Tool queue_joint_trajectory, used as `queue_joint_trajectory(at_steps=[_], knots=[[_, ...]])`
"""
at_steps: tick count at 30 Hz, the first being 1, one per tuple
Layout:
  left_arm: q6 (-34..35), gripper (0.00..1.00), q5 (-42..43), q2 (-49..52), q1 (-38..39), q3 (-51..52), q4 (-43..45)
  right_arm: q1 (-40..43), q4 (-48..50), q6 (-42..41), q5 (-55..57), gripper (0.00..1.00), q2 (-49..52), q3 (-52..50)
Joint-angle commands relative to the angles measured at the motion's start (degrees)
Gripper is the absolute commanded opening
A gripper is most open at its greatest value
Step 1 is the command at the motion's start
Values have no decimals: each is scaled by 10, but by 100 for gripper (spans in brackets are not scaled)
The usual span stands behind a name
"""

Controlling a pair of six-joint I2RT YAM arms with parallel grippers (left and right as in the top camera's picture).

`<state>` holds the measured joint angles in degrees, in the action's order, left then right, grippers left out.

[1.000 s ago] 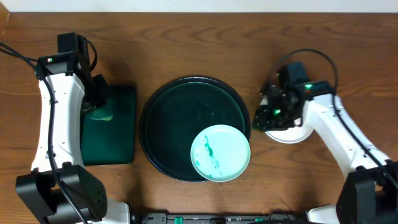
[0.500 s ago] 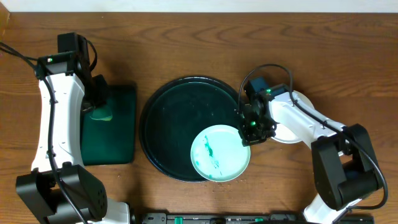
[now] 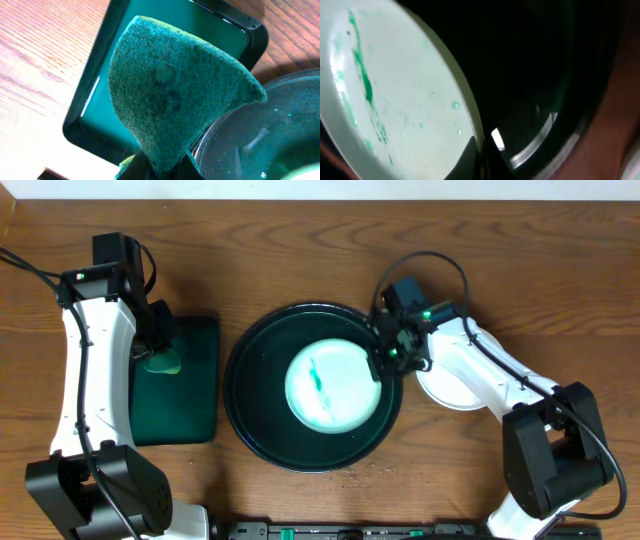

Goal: Clean dirty plates on tray and stack at the side
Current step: 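Move the right gripper to the last plate and grasp its rim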

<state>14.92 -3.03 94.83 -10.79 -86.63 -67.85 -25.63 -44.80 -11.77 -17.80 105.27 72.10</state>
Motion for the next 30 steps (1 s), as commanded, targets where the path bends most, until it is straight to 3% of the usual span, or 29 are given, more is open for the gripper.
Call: queue_joint_trajectory(at_steps=[1,13,19,25,30], knots=[[-9,7,27,3,10,3,2,-30,39,-104,19,1,9,9],[19,7,41,3,88,14,34,-54,74,-204,20,1,78,11],[69,7,42,3,148,54,81,-46,77,-208,8,1,95,13],[69,7,112,8,220,121,166,-46,78,-208,8,1,95,14],[79,7,114,43,274,143,193,-46,78,-208,7,1,95,14]])
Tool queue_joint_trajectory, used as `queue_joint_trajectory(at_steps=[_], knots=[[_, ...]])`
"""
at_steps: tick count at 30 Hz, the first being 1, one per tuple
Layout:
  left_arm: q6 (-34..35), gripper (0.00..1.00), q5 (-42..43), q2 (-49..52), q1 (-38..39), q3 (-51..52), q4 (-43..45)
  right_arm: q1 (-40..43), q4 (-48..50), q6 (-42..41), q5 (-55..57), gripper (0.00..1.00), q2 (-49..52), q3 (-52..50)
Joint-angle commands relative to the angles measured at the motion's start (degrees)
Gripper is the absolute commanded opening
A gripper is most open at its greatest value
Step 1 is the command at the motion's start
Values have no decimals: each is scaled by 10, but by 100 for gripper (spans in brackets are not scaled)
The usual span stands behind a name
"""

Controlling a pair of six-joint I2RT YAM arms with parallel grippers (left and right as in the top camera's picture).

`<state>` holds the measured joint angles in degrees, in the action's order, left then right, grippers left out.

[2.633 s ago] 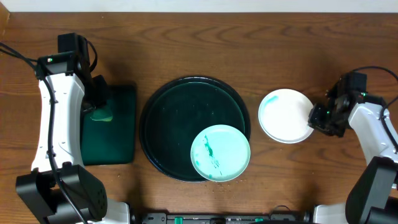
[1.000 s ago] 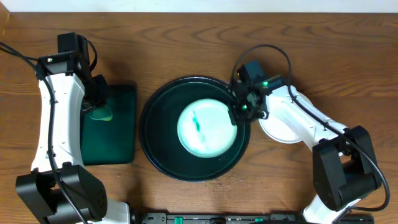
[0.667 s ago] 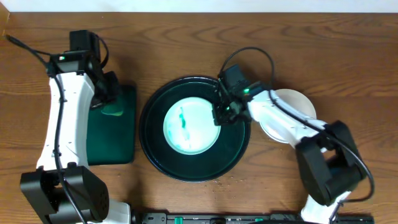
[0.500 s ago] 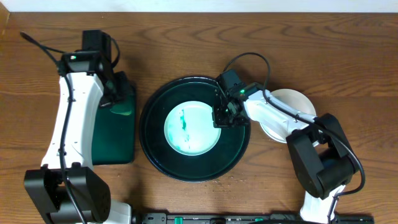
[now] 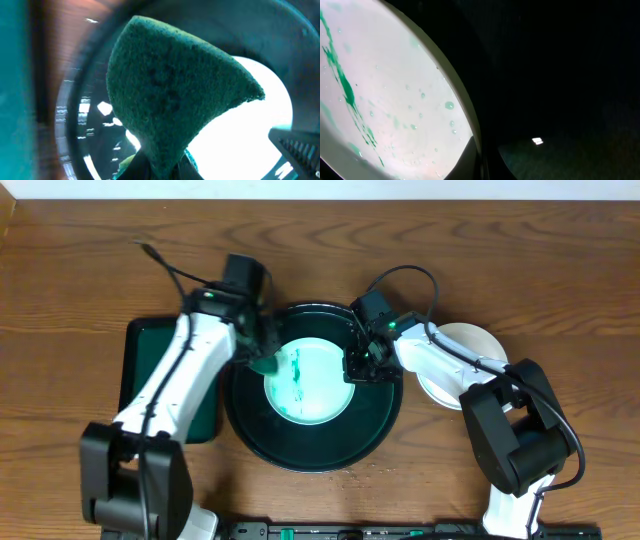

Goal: Clean dirty plates on tray and stack at the side
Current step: 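Move the right gripper to the last plate and grasp its rim, then scrub the held plate with the sponge in the left gripper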

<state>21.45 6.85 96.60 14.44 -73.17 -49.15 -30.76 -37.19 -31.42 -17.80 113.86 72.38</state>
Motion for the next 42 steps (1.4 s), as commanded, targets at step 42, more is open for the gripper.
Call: queue_joint_trajectory(at_steps=[42], knots=[[28,7,-152,168,28,-24,-60,7,4,-7,2,1,9,11]])
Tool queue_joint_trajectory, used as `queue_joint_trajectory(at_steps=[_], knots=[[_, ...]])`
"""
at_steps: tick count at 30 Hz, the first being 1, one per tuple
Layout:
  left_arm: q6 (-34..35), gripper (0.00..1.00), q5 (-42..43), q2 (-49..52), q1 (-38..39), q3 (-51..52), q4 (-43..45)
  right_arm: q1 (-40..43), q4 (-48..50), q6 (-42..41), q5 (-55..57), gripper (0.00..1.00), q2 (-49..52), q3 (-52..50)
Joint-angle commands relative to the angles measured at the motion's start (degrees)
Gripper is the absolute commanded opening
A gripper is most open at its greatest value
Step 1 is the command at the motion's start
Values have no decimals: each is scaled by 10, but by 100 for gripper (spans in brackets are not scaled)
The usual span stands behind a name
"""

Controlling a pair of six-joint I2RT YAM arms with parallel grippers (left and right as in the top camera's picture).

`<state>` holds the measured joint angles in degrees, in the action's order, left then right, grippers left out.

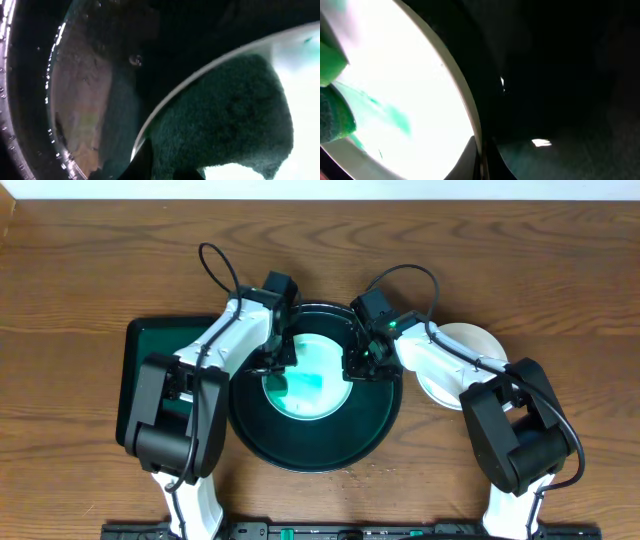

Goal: Clean dirty plates on tray and stack at the side
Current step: 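Scrub the held plate with the sponge in the left gripper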

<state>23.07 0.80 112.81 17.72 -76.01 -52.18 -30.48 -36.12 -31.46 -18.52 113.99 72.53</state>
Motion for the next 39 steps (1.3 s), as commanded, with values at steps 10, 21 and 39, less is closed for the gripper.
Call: queue_joint_trajectory(at_steps=[10,21,39], knots=[[-259,7,298,6,23,4,-21,5,-7,-6,5,1,8,10],[-208,7,154,7,23,4,110,5,-7,-6,5,1,8,10],[-17,7,-236,4,23,-1,-64,9,-7,-6,1,1,8,10]])
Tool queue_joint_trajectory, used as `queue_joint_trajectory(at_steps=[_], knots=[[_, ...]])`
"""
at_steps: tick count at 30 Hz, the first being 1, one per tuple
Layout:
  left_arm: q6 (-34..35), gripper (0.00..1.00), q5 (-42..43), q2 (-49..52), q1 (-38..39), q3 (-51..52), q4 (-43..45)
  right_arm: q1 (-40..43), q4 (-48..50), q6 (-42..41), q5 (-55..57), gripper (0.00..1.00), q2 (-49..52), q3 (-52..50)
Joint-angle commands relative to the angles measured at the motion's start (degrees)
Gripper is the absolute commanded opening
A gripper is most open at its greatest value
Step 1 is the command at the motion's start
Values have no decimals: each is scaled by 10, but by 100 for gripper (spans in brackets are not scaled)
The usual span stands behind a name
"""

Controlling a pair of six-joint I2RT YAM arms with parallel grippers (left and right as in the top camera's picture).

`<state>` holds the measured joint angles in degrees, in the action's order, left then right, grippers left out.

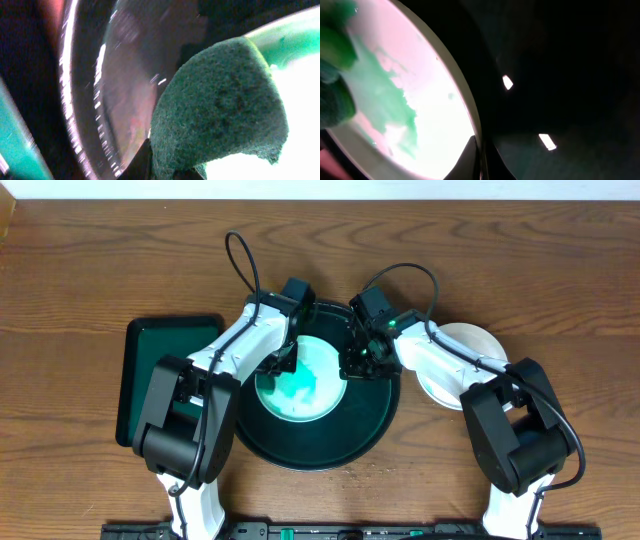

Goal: Clean dirty plates on tray and stack at the side

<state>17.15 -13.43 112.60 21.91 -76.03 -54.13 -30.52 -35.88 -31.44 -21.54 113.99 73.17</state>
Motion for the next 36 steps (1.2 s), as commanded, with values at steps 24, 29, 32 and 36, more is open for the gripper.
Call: queue_joint_trajectory(at_steps=[24,29,32,36], knots=[[-21,7,105,-228,-229,-88,-102,7,5,2,26,23,15,3],[-21,7,107,-215,-277,-84,-101,1,10,7,27,24,15,3],[-21,7,107,-206,-294,-84,-101,-2,10,15,27,23,16,7],[-21,7,107,-196,-300,-84,-101,-3,10,17,29,7,16,8]])
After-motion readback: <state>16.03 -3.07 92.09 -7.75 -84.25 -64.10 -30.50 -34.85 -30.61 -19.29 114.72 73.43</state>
